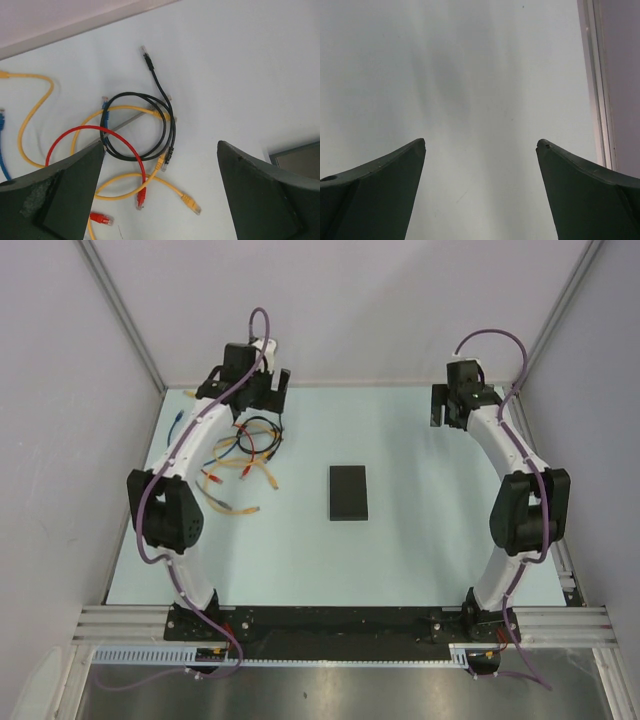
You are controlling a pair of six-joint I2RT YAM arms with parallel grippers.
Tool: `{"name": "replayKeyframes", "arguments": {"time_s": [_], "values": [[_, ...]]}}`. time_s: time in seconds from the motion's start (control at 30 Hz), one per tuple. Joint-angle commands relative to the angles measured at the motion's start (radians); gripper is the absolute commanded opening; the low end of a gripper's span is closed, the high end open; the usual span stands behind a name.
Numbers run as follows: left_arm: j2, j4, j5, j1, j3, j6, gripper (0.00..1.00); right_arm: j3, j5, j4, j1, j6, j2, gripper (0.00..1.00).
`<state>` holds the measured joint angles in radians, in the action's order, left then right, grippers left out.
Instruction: Pull the plug from the switch port
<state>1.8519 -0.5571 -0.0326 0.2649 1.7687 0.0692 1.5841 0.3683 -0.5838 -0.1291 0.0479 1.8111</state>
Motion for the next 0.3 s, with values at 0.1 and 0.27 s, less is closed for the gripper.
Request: {"name": "replayKeyframes", "arguments": {"time_s": [0.1,0.27], "values": [[-0.003,0.052,-0.039,-0.006,0.115,-0.005,1.00,0.116,-0.075,0.010,-0.012,0.026,0.048,0.97],[-0.002,0.054,-0.055,-0.006,0.095,0.010,1.00,0.117,-0.111,0.013,-0.024,0.012,0.053,0.98]]}}
